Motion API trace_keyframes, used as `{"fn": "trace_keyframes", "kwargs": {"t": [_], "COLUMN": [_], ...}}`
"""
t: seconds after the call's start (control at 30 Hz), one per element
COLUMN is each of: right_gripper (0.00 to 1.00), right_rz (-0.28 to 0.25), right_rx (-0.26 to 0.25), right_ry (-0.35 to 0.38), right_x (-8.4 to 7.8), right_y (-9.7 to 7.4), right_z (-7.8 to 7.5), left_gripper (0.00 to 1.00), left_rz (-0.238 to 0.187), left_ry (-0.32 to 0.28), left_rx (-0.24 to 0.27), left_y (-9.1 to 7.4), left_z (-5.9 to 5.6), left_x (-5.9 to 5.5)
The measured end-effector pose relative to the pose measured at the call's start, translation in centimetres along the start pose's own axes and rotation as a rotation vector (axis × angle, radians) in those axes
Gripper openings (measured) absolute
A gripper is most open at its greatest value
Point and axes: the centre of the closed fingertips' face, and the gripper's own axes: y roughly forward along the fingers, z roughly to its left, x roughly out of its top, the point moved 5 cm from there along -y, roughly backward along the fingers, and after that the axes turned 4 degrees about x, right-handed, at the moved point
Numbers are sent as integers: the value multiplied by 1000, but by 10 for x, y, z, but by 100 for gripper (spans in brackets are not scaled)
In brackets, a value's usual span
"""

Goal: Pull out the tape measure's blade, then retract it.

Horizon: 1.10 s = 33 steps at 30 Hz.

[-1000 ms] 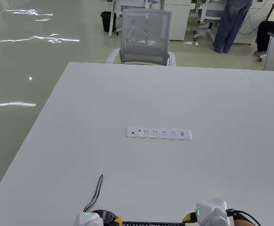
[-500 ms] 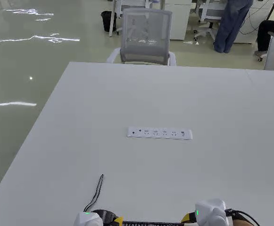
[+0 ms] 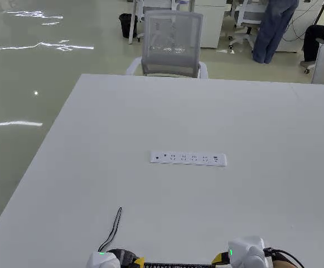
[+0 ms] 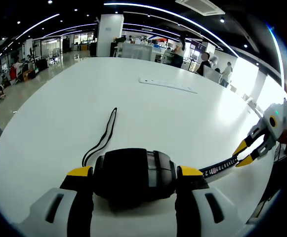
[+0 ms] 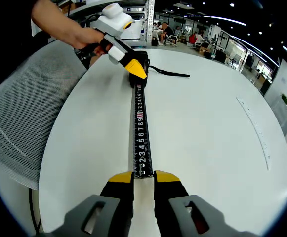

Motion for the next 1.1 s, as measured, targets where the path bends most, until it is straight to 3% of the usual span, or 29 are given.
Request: {"fn": "trace_keyframes", "kwargs": {"t": [1.1], "right_gripper": [13], "right_rz": [-6], "right_rx": [14], "right_ry": [-4], "right_x": [9], "right_y": [7], "right_z": [-1], "left_gripper": [65], "left_rz": [1], "left_ry": [-2], "left_rx": [-11], "left_y": [0], "left_z": [2], "left_x": [1]}}
